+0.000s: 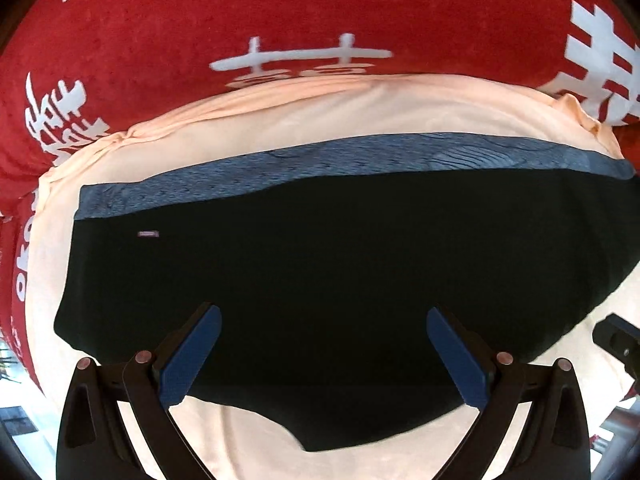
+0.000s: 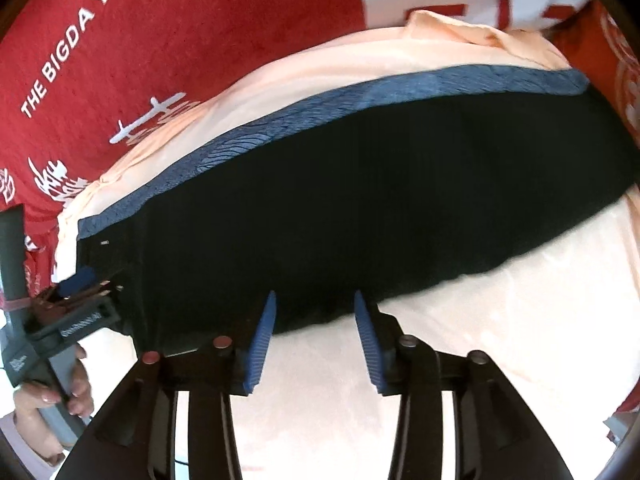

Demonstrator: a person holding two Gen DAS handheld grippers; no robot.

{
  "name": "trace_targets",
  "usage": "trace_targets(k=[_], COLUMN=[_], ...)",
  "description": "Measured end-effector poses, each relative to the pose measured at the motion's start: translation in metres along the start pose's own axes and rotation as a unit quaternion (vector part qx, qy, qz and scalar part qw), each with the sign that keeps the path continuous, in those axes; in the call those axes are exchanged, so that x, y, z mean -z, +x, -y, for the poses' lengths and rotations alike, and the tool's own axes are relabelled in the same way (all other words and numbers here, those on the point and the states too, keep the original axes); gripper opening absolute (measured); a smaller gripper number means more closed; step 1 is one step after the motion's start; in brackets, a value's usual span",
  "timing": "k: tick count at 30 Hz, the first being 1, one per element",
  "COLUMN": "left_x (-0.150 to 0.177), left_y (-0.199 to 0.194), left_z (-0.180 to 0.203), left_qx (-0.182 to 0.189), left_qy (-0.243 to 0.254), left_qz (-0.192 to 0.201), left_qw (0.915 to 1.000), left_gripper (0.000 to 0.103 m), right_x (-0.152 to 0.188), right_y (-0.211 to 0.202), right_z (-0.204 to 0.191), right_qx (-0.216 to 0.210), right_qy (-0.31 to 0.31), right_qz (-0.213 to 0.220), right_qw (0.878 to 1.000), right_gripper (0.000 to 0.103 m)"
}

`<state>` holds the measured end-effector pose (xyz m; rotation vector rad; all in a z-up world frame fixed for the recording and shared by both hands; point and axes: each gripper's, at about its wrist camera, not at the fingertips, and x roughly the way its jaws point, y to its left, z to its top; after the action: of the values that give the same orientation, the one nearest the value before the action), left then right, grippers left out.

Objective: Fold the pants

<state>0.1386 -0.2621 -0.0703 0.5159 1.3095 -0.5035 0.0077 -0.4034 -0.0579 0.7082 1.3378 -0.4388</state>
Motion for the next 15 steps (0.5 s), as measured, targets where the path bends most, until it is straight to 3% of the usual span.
trace_targets(k=[12,13,15], left_x=[-0.012,-0.013,-0.017], left_y=[0.000,-0.001,-0.001], left_z=[0.048,0.056,0.072], left_qx=[-0.010,-0.010,-0.012], left_qy=[0.025,0.028,0.037], left_qz=[-0.009,-0.009,-0.009], left_qw=[0.9996,0.9995,0.9992], left_gripper=[0.103,0.103,0.103], right_x=[0.012,0.012,0.010], right_y=[-0.030,-0.031,-0.034], right_z=[0.087,0.094,0.106], right_qx=[0.016,0.021,0.020], right_qy=[0.076,0.088,0.093], right_qz=[-0.003,-0.024,-0.023], right_qw=[0.997,0.996,0.995], right_gripper=[0.046,0.046,0.046])
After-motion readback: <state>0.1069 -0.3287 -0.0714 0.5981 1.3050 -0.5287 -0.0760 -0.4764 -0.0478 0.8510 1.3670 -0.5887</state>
